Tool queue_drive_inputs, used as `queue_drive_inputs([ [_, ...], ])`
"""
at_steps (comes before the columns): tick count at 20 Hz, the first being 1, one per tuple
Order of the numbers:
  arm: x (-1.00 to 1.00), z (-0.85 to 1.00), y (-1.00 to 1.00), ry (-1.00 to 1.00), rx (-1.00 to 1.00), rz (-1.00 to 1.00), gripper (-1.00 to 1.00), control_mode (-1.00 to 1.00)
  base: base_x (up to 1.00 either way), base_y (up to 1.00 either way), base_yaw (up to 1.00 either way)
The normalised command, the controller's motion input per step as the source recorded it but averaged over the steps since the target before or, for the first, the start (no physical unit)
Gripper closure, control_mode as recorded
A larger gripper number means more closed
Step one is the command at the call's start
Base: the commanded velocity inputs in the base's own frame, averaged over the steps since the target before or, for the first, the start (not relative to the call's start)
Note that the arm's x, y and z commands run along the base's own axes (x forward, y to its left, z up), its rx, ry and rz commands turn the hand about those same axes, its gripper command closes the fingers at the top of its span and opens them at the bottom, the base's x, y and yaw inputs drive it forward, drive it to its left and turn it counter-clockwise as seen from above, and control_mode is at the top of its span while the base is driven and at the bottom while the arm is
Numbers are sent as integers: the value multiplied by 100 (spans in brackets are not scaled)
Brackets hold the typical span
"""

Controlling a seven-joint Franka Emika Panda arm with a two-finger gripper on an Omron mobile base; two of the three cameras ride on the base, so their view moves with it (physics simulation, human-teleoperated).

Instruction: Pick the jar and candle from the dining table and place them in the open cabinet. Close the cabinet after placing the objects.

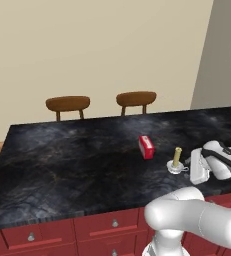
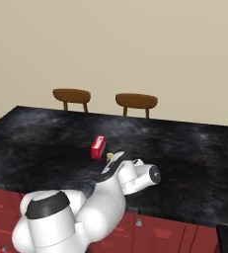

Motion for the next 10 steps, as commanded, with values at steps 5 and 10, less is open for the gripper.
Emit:
queue_drive_inputs([
  [5, -1, 5, 1, 0, 0, 0, -100, -100, 0, 0, 0],
  [10, -8, 3, 0, -1, 0, 0, -100, -100, 0, 0, 0],
])
